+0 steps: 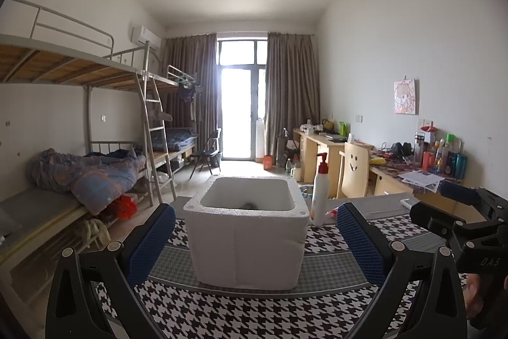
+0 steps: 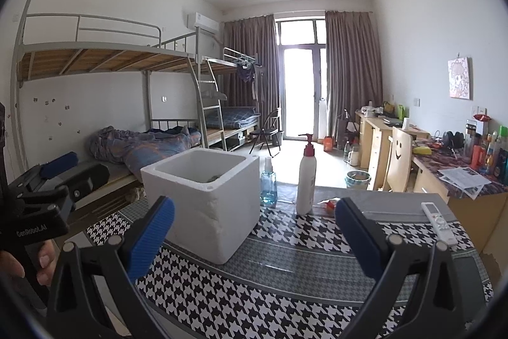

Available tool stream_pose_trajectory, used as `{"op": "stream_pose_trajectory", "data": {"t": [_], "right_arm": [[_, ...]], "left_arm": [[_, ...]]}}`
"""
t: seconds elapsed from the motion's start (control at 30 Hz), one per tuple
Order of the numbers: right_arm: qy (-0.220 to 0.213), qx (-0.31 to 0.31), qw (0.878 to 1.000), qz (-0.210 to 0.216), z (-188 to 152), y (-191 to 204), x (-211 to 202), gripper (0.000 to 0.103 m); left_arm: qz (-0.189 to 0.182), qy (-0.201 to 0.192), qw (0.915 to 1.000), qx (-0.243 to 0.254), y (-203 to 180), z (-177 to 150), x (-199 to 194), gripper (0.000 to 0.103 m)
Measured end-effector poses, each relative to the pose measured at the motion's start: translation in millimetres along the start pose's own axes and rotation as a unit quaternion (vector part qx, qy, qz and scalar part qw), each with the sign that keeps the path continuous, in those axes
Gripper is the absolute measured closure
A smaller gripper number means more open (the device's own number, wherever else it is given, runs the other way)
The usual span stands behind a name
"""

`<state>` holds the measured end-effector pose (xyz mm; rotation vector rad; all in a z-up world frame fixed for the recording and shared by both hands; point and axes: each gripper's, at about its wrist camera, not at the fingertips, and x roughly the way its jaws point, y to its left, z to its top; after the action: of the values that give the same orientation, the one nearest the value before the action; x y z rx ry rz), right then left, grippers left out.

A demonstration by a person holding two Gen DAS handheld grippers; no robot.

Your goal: Organize soft objects

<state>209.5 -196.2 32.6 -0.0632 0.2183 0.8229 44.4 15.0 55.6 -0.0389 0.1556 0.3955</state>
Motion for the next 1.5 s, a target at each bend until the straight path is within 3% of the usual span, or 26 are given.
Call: {"op": "stream_pose_trajectory", "data": {"t": [1.5], "right_arm": [[0.019, 0.017, 1.0, -0.01, -28.6, -3.4, -10.0, 0.001]], "left_arm": [[-0.011, 0.025, 0.9996, -0.008, -1.2, -31.2, 2.6, 0.001]]}}
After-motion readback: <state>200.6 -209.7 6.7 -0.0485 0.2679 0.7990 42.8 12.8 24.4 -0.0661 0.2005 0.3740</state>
